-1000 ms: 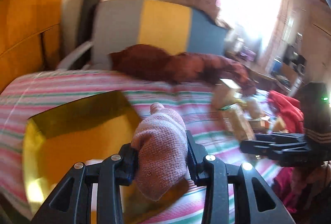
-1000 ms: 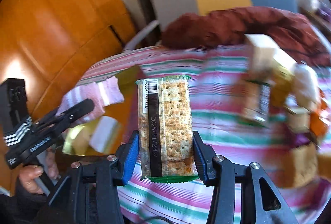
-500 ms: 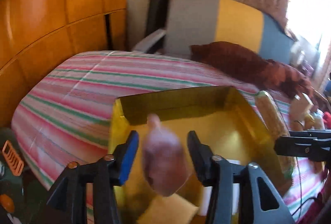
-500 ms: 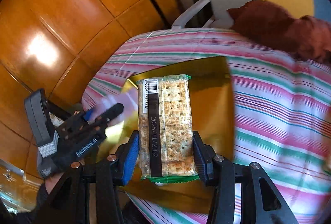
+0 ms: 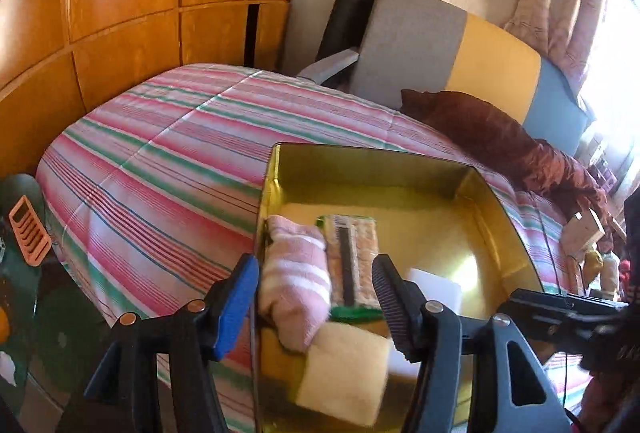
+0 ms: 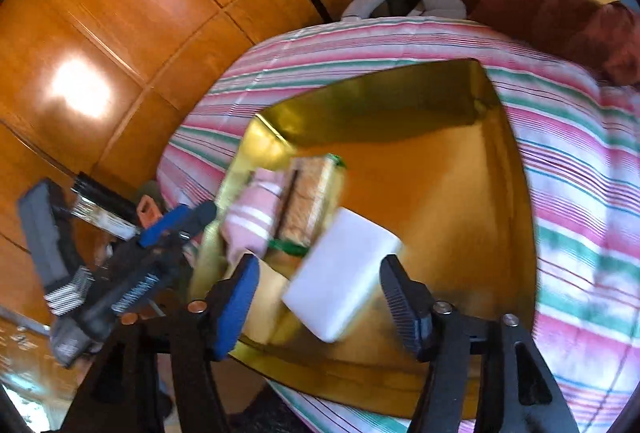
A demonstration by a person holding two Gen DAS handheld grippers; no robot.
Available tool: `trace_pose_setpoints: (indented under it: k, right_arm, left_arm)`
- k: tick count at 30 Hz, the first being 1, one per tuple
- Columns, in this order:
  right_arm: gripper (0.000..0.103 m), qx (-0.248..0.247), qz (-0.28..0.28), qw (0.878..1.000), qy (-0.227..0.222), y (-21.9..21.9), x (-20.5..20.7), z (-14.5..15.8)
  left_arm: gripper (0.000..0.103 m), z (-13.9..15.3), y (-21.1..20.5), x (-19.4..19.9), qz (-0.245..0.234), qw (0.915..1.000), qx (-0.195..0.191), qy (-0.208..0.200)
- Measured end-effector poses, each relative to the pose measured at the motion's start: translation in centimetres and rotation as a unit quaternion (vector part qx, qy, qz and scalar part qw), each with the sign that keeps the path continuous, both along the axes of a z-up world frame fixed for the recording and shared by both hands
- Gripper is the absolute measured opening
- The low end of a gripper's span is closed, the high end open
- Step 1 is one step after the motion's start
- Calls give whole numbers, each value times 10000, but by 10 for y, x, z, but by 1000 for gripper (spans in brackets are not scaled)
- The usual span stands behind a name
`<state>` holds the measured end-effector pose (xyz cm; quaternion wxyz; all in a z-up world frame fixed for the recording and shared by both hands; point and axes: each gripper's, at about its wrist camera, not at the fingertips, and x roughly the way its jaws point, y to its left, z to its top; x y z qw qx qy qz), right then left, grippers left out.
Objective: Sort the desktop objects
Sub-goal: 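Carry the sock and cracker packet into the gold tray and release, then move both tools back to the pile of items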
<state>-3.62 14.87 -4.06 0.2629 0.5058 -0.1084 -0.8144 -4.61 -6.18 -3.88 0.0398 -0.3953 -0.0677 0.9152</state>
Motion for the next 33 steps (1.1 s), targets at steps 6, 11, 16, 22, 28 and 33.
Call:
trace_pose_setpoints:
  k: [6, 11, 16, 22, 28, 33]
  right_arm:
    - [82, 604, -226, 9964, 544, 16, 29, 9]
    - [89, 1006, -418, 9891, 987, 30, 50, 21]
    - [92, 1213, -616, 9833, 1212, 48, 63, 26]
    - [92, 1394, -824, 9773, 1366, 66, 75, 25]
    - [92, 1641, -1102, 9687, 1500, 91, 85, 25]
    - [92, 1660, -1388, 9660, 1418, 118, 86, 24]
  left_arm:
    - [60, 19, 29, 15, -335, 9993, -110, 146]
    - [60, 29, 52, 22, -599, 9979, -166, 179]
    - [60, 30, 69, 27, -796, 9965, -235, 132]
    - [60, 28, 85, 31, -939, 9949, -354, 51]
    - [60, 27, 105, 34, -1176, 9916, -532, 36]
    - [60, 30, 121, 36, -1372, 9882, -675, 96]
